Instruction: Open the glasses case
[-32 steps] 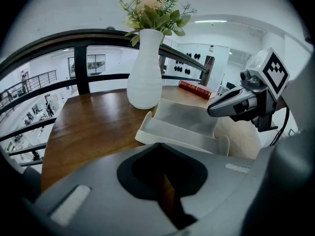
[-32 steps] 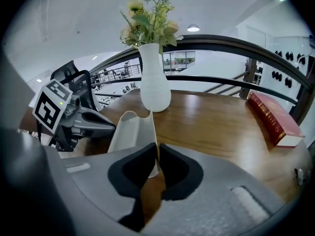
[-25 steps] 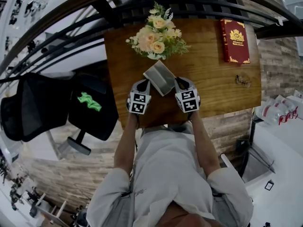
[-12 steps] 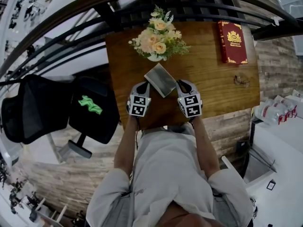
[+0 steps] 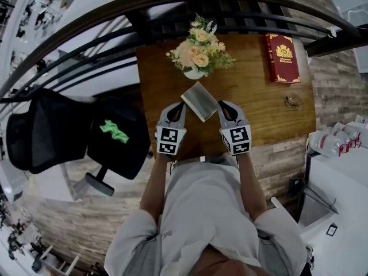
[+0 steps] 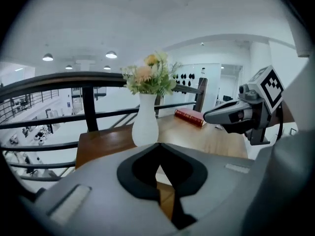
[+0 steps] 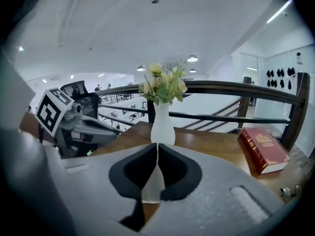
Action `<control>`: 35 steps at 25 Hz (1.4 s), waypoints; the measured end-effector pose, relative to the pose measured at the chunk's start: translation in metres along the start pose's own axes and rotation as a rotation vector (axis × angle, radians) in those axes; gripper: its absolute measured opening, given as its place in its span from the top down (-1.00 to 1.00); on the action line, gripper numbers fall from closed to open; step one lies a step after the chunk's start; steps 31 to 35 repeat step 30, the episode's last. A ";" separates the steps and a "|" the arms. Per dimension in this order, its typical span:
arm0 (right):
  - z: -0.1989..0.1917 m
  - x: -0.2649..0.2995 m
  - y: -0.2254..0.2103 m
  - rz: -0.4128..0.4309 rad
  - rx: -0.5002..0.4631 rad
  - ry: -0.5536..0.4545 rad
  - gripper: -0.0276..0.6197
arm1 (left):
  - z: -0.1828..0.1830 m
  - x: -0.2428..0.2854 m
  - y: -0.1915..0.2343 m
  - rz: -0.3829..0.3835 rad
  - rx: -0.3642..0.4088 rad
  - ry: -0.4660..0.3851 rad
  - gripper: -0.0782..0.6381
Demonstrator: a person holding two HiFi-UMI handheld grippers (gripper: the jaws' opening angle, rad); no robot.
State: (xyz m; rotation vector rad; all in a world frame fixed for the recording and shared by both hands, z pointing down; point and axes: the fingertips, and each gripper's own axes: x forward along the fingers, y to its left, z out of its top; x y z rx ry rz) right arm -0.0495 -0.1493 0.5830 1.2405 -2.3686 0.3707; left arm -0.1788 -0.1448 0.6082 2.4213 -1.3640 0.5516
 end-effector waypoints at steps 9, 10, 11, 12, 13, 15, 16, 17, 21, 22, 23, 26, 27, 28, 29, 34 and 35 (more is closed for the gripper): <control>0.065 -0.036 0.018 -0.019 -0.057 -0.166 0.91 | 0.079 -0.045 -0.004 0.010 0.035 -0.195 0.73; 0.070 -0.039 0.020 -0.018 -0.059 -0.178 0.91 | 0.085 -0.049 -0.005 0.010 0.040 -0.209 0.73; 0.074 -0.041 0.022 -0.018 -0.060 -0.187 0.91 | 0.089 -0.052 -0.006 0.010 0.045 -0.220 0.73; 0.076 -0.044 0.024 -0.019 -0.062 -0.195 0.91 | 0.093 -0.055 -0.007 0.010 0.050 -0.229 0.73; 0.078 -0.046 0.026 -0.019 -0.062 -0.201 0.91 | 0.095 -0.058 -0.008 0.009 0.056 -0.236 0.73; 0.081 -0.048 0.029 -0.019 -0.058 -0.211 0.91 | 0.099 -0.061 -0.011 0.005 0.064 -0.246 0.73; 0.081 -0.049 0.030 -0.018 -0.054 -0.214 0.91 | 0.100 -0.062 -0.012 0.002 0.067 -0.250 0.73; 0.082 -0.049 0.030 -0.017 -0.050 -0.216 0.91 | 0.101 -0.062 -0.013 -0.001 0.070 -0.253 0.73; 0.083 -0.048 0.029 -0.023 -0.052 -0.214 0.91 | 0.101 -0.060 -0.014 -0.009 0.069 -0.257 0.73; 0.083 -0.048 0.030 -0.024 -0.053 -0.214 0.91 | 0.101 -0.060 -0.014 -0.010 0.070 -0.257 0.73; 0.083 -0.048 0.030 -0.024 -0.054 -0.213 0.91 | 0.101 -0.060 -0.014 -0.010 0.071 -0.258 0.73; 0.084 -0.049 0.030 -0.021 -0.055 -0.213 0.91 | 0.102 -0.059 -0.015 -0.010 0.075 -0.260 0.73; 0.084 -0.049 0.029 -0.019 -0.055 -0.215 0.91 | 0.102 -0.059 -0.016 -0.010 0.075 -0.260 0.73; 0.084 -0.049 0.029 -0.017 -0.055 -0.216 0.91 | 0.102 -0.058 -0.017 -0.009 0.074 -0.259 0.73; 0.084 -0.050 0.028 -0.014 -0.054 -0.216 0.91 | 0.102 -0.057 -0.018 -0.008 0.073 -0.259 0.73; 0.085 -0.050 0.028 -0.012 -0.054 -0.217 0.91 | 0.102 -0.057 -0.018 -0.007 0.071 -0.258 0.73; 0.085 -0.050 0.028 -0.012 -0.054 -0.217 0.91 | 0.102 -0.057 -0.018 -0.007 0.071 -0.258 0.73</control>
